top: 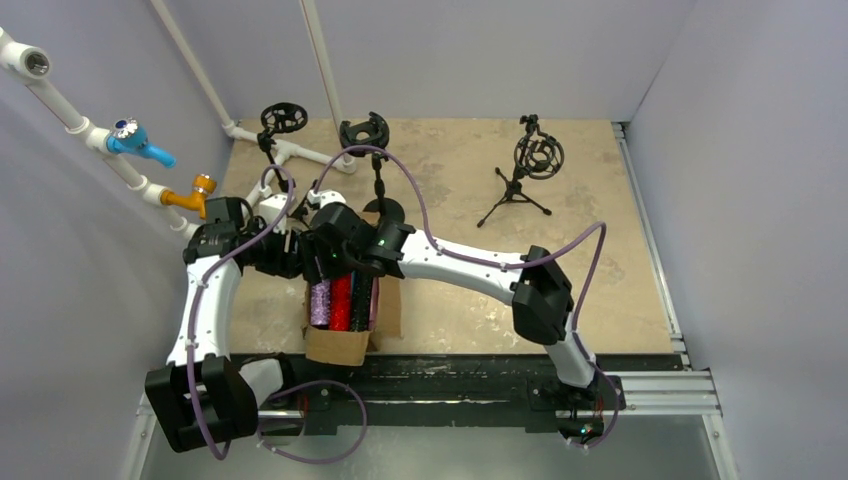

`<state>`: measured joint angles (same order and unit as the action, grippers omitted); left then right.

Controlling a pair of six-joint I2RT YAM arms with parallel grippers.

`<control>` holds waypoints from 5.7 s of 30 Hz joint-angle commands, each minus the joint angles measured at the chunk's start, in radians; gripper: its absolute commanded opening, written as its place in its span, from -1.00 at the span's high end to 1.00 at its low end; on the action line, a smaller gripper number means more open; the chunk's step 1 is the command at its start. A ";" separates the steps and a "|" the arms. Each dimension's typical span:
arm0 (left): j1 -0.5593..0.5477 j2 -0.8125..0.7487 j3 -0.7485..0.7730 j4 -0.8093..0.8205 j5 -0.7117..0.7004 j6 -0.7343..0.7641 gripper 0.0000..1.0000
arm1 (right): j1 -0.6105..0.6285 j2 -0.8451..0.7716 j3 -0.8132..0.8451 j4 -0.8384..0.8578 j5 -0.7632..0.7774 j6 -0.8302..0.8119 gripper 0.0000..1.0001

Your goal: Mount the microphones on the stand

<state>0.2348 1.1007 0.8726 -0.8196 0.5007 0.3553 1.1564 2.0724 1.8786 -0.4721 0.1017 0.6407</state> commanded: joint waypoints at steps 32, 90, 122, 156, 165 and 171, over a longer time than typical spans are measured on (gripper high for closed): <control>0.063 -0.040 -0.018 0.059 0.491 0.114 -0.16 | -0.124 0.127 0.103 -0.026 0.017 0.000 -0.22; 0.058 0.068 -0.086 0.265 0.355 0.227 -0.18 | -0.110 0.062 -0.090 0.206 0.066 -0.035 -0.16; 0.222 0.033 -0.041 0.535 -0.379 0.248 -0.18 | -0.088 -0.152 -0.468 0.627 -0.286 -0.058 0.15; 0.301 -0.021 0.075 -0.168 0.467 0.427 -0.44 | -0.136 0.130 0.228 0.056 0.049 -0.197 -0.98; 0.298 -0.056 0.057 -0.164 0.447 0.444 -0.44 | -0.150 0.186 0.230 0.157 0.001 -0.196 -0.98; 0.296 -0.052 0.044 -0.153 0.429 0.453 -0.44 | -0.150 0.191 0.178 0.280 -0.050 -0.192 -0.86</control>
<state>0.5358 1.0595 0.9215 -0.9825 0.9131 0.7712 1.0111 2.2555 2.0636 -0.3309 0.1017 0.4541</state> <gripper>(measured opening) 0.717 0.956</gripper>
